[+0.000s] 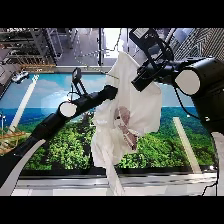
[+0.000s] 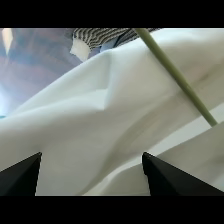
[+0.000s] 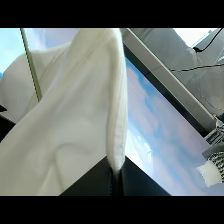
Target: Fold the clothes and pants, and hang the long-sleeved shirts on hangers.
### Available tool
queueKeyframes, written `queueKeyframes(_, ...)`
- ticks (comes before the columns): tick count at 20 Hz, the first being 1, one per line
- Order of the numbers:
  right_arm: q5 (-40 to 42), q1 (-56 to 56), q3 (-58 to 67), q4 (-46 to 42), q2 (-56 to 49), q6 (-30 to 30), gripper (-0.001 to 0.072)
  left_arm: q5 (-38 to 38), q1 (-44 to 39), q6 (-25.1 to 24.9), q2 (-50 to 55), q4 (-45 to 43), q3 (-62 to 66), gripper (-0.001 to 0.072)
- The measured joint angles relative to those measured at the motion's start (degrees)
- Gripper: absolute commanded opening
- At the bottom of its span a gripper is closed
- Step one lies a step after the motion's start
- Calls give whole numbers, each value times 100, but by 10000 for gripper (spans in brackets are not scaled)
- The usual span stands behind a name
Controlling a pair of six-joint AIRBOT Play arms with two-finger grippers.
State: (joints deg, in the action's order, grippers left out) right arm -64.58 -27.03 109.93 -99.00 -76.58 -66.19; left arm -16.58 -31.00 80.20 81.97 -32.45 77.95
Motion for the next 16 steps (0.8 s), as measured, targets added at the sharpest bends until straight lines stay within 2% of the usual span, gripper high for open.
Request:
queueKeyframes(4, -39, 0, 0, 118, 0, -131, 19, 94, -114, 0, 103, 245, 0, 715)
queueKeyframes(6, -42, -2, 0, 291, 0, -155, 19, 282, -153, -2, 205, 407, 0, 675)
queueKeyframes(7, -42, -7, 0, 396, 2, -177, 19, 393, -164, -2, 262, 474, 0, 582)
queueKeyframes(9, -46, -26, 0, 555, 22, -201, 19, 608, -179, 0, 404, 597, 0, 340)
queueKeyframes(10, -52, -33, 0, 627, 46, -238, 19, 723, -175, 4, 481, 643, 0, 137)
queueKeyframes(11, -63, -37, 0, 691, 76, -264, 19, 809, -157, 13, 544, 680, 0, 23)
queueKeyframes(16, -282, -35, 0, 706, 229, -337, 19, 957, 79, 39, 577, 551, 0, 16)
